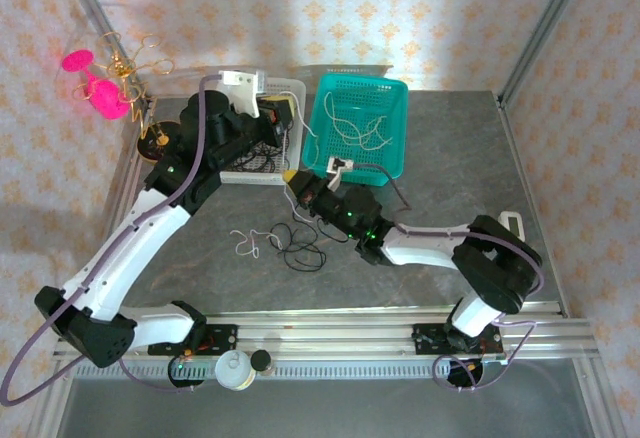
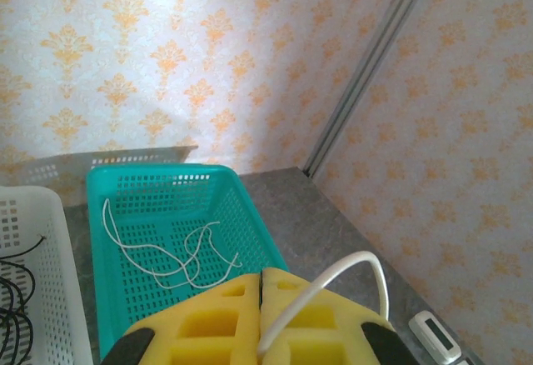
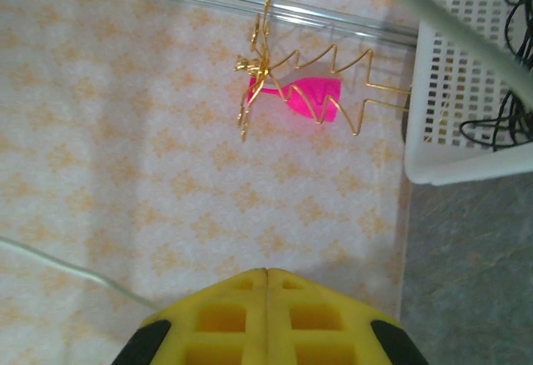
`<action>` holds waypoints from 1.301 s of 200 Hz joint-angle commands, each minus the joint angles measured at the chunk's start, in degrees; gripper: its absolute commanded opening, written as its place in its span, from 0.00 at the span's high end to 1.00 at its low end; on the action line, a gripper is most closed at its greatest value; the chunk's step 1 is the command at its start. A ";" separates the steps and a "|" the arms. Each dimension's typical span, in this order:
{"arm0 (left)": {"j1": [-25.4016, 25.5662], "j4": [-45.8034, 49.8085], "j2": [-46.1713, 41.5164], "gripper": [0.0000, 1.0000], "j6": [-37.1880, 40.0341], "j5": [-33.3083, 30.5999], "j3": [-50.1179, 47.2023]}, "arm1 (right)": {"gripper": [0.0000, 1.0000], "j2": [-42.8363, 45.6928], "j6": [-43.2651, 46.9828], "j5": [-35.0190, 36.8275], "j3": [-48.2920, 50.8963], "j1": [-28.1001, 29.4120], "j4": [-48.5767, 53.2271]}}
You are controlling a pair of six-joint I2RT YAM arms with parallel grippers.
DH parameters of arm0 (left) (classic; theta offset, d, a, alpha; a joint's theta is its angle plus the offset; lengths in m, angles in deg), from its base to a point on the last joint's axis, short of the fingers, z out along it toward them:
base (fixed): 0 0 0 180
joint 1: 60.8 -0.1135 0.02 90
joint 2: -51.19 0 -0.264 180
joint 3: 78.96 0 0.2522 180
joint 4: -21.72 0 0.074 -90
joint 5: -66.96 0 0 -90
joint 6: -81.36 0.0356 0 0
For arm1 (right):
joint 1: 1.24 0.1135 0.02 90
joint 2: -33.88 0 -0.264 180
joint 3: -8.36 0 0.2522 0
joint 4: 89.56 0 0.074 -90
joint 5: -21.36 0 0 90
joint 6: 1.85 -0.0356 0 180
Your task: Untangle the cables
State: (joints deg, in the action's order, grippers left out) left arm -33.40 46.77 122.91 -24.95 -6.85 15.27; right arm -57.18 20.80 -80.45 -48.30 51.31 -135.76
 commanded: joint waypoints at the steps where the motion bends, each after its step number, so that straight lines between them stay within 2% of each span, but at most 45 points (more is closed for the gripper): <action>1: 0.48 -7.37 0.19 1.00 -0.81 -1.64 1.17 | 1.00 2.84 -3.03 -0.31 2.35 0.21 -3.91; 46: 0.25 -9.64 0.36 1.00 -1.06 -3.47 0.54 | 1.00 5.75 -6.87 2.97 7.34 0.36 -7.17; 80: 0.20 -12.06 0.56 1.00 -1.50 -4.22 0.35 | 1.00 4.45 -18.67 4.91 10.33 1.33 -11.68; 109: 0.25 -13.64 0.86 1.00 -1.70 -4.96 0.13 | 1.00 2.96 -24.68 8.90 12.70 2.79 -16.81; 149: 0.12 -13.84 1.19 1.00 -1.44 -5.33 0.35 | 1.00 3.70 -23.26 11.77 13.47 4.35 -12.11; 155: 0.15 -13.79 1.20 1.00 -1.39 -5.29 0.44 | 0.92 4.37 -21.87 12.30 13.68 4.48 -10.68; 163: 0.18 -13.71 1.20 1.00 -1.33 -5.16 0.36 | 0.75 5.79 -19.33 13.20 13.64 4.57 -8.01; 173: 0.13 -13.40 1.17 1.00 -1.19 -4.96 0.39 | 0.65 8.07 -16.03 14.80 13.89 4.53 -3.16; 201: 0.11 -12.05 1.09 1.00 -0.59 -3.97 0.61 | 0.53 18.89 -2.33 20.42 13.77 4.57 12.20; 229: 0.11 -10.78 0.71 1.00 0.09 -2.78 0.91 | 0.46 29.47 19.63 24.12 10.51 4.36 26.45; 238: 0.11 -10.55 0.66 1.00 0.17 -2.22 0.83 | 0.38 31.76 28.57 21.87 8.07 3.19 30.65; 260: 0.11 -10.02 0.83 1.00 0.37 -0.84 0.92 | 0.31 32.15 48.62 9.26 -1.35 -1.95 43.96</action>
State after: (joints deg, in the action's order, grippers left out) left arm -33.14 37.35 124.71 -25.43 -9.80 14.57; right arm -26.06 40.62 -62.51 -41.02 53.30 -109.12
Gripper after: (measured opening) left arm 0.041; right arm 0.664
